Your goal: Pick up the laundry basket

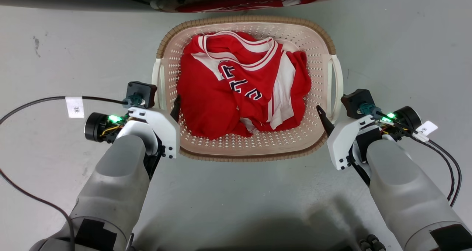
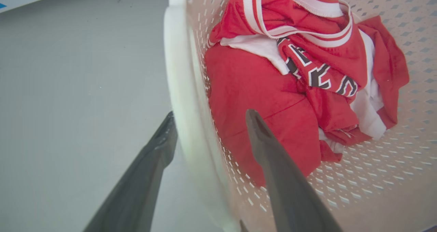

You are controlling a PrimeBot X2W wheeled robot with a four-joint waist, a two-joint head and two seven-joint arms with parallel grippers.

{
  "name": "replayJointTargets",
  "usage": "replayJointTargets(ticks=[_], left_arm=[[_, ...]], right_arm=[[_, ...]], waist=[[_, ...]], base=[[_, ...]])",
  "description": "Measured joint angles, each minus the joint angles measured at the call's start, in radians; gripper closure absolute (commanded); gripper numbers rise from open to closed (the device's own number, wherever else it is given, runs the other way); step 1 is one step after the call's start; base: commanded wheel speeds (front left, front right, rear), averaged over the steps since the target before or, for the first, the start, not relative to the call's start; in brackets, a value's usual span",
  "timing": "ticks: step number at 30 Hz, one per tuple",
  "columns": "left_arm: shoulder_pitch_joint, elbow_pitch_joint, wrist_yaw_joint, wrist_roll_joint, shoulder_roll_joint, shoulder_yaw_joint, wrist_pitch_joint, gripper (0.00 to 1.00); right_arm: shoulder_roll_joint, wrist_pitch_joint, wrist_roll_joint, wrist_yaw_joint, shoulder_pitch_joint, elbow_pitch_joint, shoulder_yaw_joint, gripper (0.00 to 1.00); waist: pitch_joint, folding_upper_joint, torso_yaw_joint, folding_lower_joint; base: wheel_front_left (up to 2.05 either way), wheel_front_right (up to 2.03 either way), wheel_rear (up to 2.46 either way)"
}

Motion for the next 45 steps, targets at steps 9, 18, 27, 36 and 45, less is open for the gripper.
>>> replayJointTargets(ticks=[9,18,27,36,45], left_arm=[[-0.011,0.009,0.000,-0.049,-0.002,-0.063,0.009,1.00],[0.029,0.013,0.000,-0.104,-0.010,-0.113,0.041,1.00],[0.112,0.006,0.002,-0.192,-0.018,-0.181,0.093,1.00],[0.189,-0.026,0.003,-0.290,-0.009,-0.256,0.165,1.00],[0.256,-0.060,0.006,-0.386,0.008,-0.341,0.251,1.00]], right_arm=[[0.005,0.013,0.027,0.000,-0.019,0.023,0.033,1.00],[0.003,0.045,0.064,0.000,0.014,0.038,0.071,1.00],[0.001,0.091,0.152,0.000,0.085,0.046,0.151,1.00],[-0.002,0.152,0.266,0.000,0.150,0.045,0.246,1.00],[-0.005,0.227,0.360,-0.002,0.209,0.039,0.349,1.00]], waist=[[-0.008,0.0001,0.004,0.0000],[-0.086,0.0001,0.009,0.0000],[-0.214,0.0001,0.018,-0.0001],[-0.356,0.0001,0.031,-0.0001],[-0.487,0.0001,0.048,-0.0002]], base=[[0.00,0.00,0.00],[0.00,0.00,0.00],[0.00,0.00,0.00],[0.00,0.00,0.00],[0.00,0.00,0.00]])
